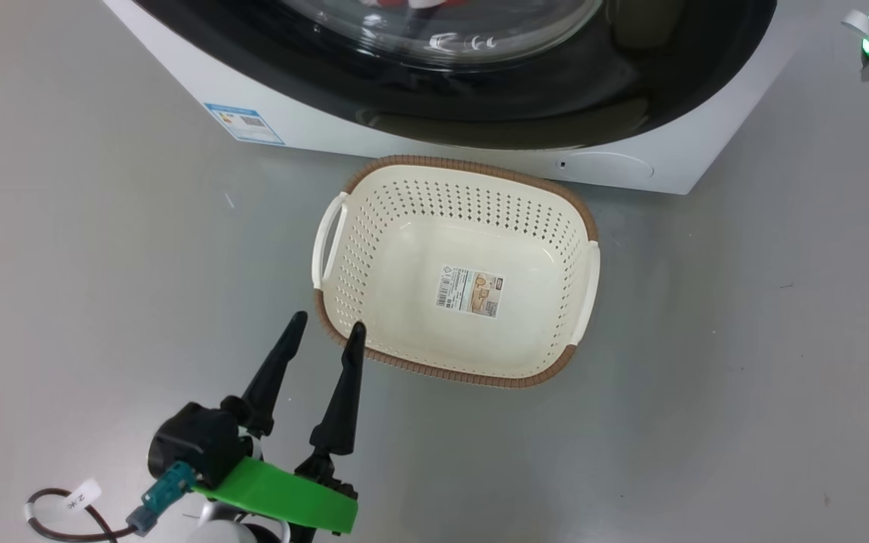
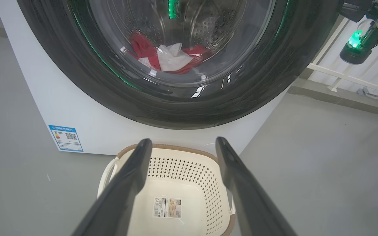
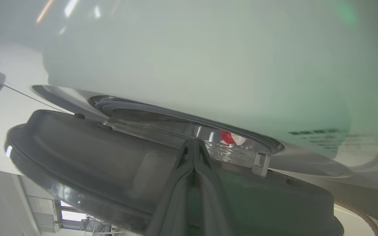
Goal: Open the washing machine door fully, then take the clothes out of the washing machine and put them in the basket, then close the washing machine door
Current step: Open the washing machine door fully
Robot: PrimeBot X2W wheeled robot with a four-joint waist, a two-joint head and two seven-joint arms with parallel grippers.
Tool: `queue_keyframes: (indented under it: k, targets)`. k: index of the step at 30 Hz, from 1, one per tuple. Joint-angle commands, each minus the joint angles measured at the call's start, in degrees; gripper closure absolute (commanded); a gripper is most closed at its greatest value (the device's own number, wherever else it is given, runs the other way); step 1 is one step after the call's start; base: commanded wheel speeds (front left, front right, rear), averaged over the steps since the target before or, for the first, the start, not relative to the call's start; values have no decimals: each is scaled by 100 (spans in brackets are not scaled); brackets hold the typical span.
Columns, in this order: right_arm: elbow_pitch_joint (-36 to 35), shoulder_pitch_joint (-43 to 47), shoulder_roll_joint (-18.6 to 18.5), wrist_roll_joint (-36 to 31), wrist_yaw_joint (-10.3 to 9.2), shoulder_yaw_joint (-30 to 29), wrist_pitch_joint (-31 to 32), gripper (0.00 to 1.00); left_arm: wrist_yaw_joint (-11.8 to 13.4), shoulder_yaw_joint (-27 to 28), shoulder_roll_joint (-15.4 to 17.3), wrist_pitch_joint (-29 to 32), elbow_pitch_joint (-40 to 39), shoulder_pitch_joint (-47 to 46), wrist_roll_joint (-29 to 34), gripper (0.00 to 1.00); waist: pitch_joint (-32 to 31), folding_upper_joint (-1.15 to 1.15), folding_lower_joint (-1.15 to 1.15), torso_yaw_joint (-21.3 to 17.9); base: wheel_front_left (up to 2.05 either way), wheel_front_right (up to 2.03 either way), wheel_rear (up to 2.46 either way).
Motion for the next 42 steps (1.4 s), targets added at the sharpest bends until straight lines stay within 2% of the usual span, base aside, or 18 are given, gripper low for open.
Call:
queue_keyframes:
  k: [1,20,42]
  targets:
    - [-142,57,186,83,3,45,177,100,-15,155,64,-69,-105,-108,-24,0,-35,0,0,9,0,0,0]
    - [-508,1151,381,55,3,-3,868,100,-5,72,64,-69,7,219,41,0,-774,0,0,22,0,0,0]
    - [-1784,2807,670,-282,3,140,1199,100,41,269,64,-69,-13,710,190,0,-1499,0,0,388,0,0,0]
